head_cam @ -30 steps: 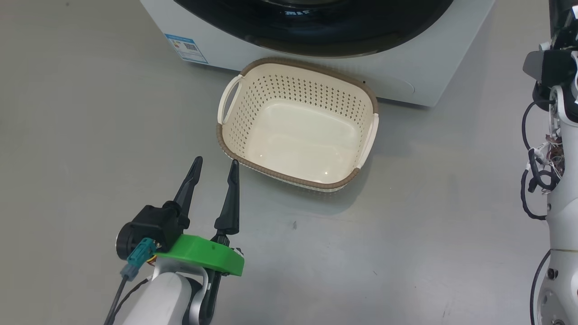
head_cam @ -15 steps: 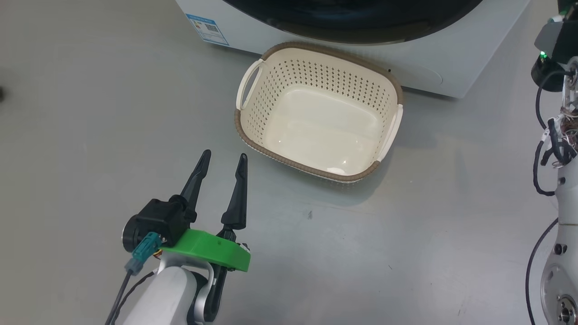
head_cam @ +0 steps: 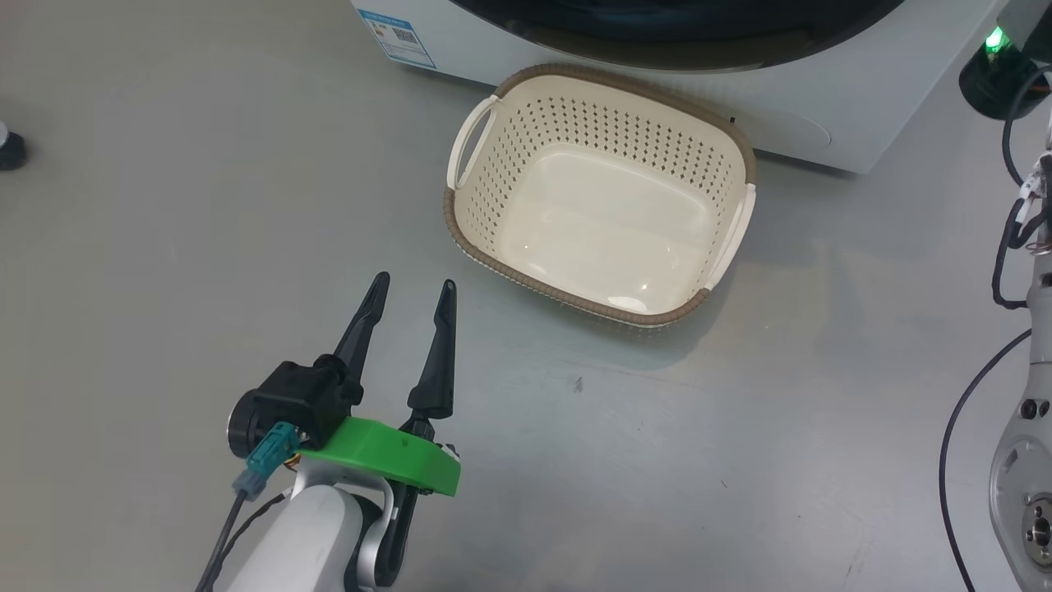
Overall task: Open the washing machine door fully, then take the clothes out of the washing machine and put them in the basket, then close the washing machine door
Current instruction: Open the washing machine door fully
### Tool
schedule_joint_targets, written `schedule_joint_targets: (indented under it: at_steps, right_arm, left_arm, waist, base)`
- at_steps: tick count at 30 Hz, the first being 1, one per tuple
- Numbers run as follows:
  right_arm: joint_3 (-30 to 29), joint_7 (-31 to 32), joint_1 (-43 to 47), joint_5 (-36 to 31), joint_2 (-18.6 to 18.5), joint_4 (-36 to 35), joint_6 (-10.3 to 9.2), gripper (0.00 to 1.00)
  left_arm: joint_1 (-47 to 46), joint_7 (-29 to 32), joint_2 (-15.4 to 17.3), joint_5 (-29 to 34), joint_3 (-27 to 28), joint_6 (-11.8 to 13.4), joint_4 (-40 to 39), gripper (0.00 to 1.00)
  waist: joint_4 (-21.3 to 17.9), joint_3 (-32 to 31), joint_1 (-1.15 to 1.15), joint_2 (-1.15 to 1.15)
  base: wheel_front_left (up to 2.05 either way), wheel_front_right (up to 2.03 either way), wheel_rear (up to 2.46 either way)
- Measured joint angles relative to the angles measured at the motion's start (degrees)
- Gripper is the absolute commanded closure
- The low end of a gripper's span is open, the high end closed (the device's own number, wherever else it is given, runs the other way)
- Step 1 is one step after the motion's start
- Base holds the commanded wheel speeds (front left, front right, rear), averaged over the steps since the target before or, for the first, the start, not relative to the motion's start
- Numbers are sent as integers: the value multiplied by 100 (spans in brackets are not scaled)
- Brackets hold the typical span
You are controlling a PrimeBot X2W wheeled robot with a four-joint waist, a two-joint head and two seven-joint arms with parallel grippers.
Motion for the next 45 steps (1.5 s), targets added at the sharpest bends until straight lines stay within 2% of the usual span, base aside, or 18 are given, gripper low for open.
schedule_joint_targets:
  at_steps: [26,45]
  right_arm:
    - [68,627,-644,201,-363,821,0,100]
    - [154,972,-633,236,-528,1400,0,100]
  left_arm:
    - [-3,0,-9,-237,-174,27,-99,0]
    - [-10,0,-14,-259,-201,56,-54,0]
  waist:
    - [270,101,0,0]
    - [315,-45,0,0]
  base:
    - [0,0,0]
    - [0,0,0]
